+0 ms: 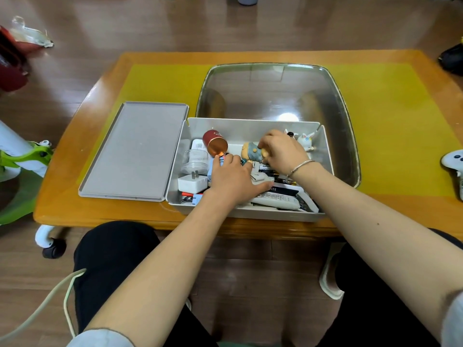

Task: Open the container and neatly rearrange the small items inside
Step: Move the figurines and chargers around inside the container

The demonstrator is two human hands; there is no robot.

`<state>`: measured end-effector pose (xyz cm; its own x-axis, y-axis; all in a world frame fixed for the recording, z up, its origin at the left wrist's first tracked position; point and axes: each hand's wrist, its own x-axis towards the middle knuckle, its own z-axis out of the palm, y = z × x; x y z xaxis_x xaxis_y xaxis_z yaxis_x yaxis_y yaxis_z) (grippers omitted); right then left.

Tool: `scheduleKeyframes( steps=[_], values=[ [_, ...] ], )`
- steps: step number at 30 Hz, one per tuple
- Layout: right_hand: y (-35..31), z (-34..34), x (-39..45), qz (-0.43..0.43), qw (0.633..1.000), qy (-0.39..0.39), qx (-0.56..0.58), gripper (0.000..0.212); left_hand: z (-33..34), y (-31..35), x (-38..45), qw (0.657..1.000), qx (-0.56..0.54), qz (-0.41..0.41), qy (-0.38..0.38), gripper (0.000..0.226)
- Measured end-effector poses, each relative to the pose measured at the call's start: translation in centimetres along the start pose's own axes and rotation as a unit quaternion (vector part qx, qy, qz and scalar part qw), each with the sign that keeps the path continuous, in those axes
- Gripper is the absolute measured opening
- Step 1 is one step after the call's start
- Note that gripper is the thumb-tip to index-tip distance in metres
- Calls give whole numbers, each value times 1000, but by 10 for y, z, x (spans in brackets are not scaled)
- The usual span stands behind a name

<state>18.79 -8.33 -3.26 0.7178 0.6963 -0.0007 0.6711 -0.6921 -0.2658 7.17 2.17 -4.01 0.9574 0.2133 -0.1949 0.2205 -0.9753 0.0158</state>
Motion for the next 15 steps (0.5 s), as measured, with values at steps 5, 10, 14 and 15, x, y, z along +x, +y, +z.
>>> scheduleKeyframes(
  steps=[5, 10, 14, 15],
  values=[
    [7, -16, -8, -23, 998, 44, -25, 33, -3, 1, 0, 1000, -1, 13, -6, 86],
    [35, -41, -16, 36, 988, 146, -46, 26, -11, 11, 4, 999, -3, 29, 22, 86],
    [46, -42, -14, 59, 989, 119, -70, 29, -12, 23, 12, 998, -3, 57, -9, 94],
    [45, -41, -13, 59, 989, 116, -74, 30, -12, 25, 14, 998, -6, 55, -29, 98]
  ],
)
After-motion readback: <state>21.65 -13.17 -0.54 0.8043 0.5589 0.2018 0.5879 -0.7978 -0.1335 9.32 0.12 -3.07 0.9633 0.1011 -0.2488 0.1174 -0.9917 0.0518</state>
